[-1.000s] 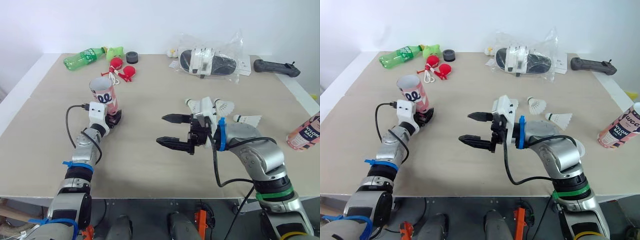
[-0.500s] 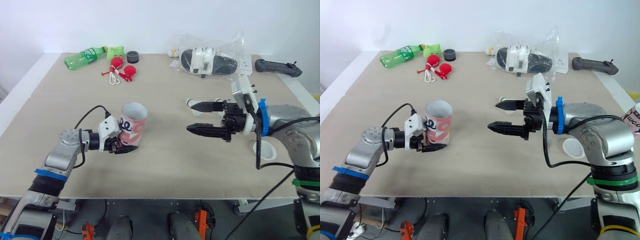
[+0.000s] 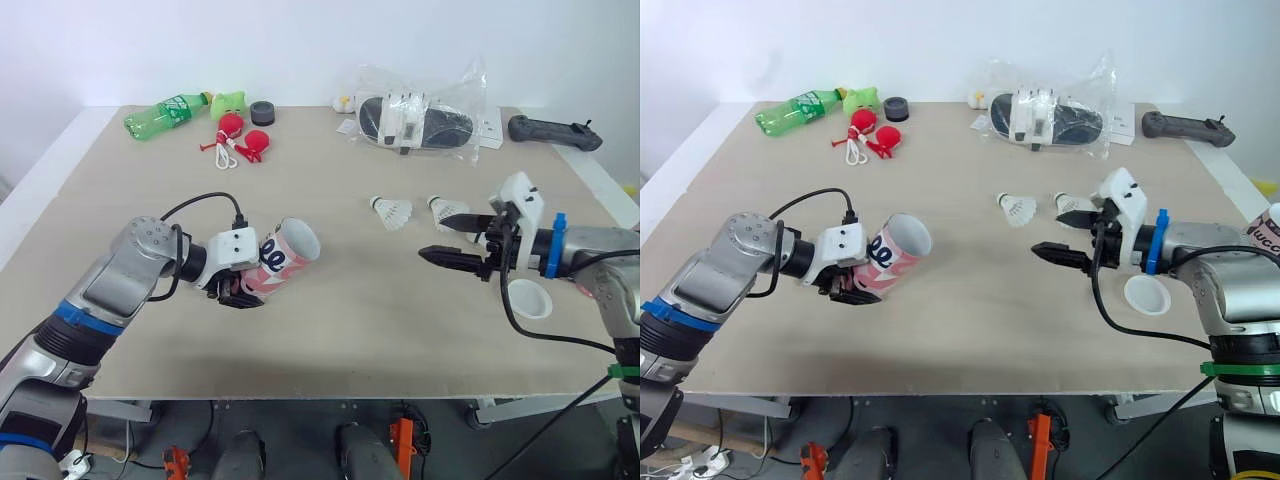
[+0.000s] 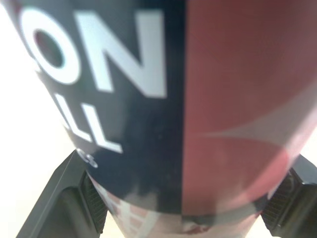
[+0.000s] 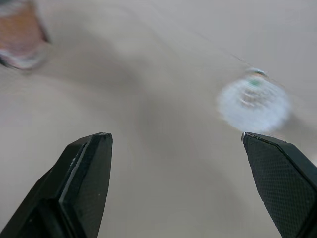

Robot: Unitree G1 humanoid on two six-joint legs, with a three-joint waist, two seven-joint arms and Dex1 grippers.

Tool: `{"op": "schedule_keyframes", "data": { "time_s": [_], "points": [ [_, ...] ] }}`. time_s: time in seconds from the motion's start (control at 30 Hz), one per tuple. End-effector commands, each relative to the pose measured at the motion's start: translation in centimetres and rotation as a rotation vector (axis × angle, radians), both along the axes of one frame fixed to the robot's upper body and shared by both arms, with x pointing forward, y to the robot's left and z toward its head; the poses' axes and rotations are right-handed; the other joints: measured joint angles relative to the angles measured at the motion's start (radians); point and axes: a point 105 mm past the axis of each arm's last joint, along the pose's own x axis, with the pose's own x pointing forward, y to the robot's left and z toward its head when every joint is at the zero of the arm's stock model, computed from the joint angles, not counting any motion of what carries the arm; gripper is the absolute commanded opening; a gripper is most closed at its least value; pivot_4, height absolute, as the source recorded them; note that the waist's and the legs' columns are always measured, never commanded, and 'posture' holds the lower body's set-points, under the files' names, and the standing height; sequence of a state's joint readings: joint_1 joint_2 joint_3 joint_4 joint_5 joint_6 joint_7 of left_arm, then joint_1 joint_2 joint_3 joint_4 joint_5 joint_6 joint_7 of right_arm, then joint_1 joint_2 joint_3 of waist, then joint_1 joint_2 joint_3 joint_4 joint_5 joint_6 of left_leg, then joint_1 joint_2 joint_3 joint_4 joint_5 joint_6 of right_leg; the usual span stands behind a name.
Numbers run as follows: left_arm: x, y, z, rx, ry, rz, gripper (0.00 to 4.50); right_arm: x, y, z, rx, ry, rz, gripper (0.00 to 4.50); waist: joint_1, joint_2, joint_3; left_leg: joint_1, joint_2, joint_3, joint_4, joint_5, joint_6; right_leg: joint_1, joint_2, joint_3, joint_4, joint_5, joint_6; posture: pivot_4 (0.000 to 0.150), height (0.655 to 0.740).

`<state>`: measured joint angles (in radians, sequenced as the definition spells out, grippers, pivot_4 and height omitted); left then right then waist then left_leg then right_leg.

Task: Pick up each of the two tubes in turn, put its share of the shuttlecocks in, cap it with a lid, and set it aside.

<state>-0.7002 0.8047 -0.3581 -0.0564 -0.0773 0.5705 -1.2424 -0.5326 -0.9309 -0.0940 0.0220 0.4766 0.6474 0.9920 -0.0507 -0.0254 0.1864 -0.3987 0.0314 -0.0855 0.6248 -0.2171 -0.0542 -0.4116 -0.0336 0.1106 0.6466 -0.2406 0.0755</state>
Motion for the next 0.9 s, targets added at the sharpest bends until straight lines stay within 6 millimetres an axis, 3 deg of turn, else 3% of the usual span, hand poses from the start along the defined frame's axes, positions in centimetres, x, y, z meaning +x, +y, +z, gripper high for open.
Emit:
{"op": "schedule_keyframes", "data": {
  "time_s": [0.03, 0.27, 0.43, 0.67, 0.9],
  "points": [
    [0.0, 0.4, -0.3, 0.045, 0.01, 0.034, 3.15, 0.4, -1.6, 1.9, 0.023, -0.099, -0.092, 4.5, -0.001, 0.0, 0.0, 0.0, 0.0, 0.0, 0.0, 0.0, 0.0, 0.0, 0.0, 0.0, 0.0, 0.0, 0.0, 0.15, 0.74],
    [0.8, 0.9, 0.7, 0.127, -0.049, 0.084, 3.15, 2.2, 0.1, -0.1, 0.055, -0.124, -0.183, 4.5, -0.01, 0.0, 0.0, 0.002, 0.0, 0.0, 0.001, 0.0, 0.0, 0.002, 0.001, 0.0, 0.002, 0.001, -0.001, 0.15, 0.74],
    [-0.7, -0.7, 1.0, 0.046, 0.023, 0.023, 3.15, 3.1, 2.4, -1.1, 0.113, -0.163, -0.205, 4.5, -0.019, 0.0, 0.0, 0.002, 0.0, 0.0, 0.001, 0.0, 0.0, 0.001, 0.001, 0.001, 0.002, 0.001, 0.0, 0.15, 0.74],
    [-1.0, -1.3, 0.5, 0.013, 0.026, 0.002, 3.15, 5.3, 5.3, -3.3, 0.151, -0.17, -0.24, 4.5, -0.022, 0.001, 0.0, 0.001, 0.0, 0.0, 0.001, 0.0, 0.0, 0.001, 0.001, 0.001, 0.003, 0.001, 0.0, 0.15, 0.74],
    [-1.3, -0.9, -0.3, 0.018, 0.033, -0.002, 3.15, 7.2, 6.3, -4.2, 0.156, -0.204, -0.292, 4.5, -0.022, 0.001, 0.0, 0.001, -0.001, 0.0, 0.002, 0.0, 0.0, 0.002, -0.001, 0.0, 0.003, 0.001, 0.0, 0.15, 0.74]
  ]
}}
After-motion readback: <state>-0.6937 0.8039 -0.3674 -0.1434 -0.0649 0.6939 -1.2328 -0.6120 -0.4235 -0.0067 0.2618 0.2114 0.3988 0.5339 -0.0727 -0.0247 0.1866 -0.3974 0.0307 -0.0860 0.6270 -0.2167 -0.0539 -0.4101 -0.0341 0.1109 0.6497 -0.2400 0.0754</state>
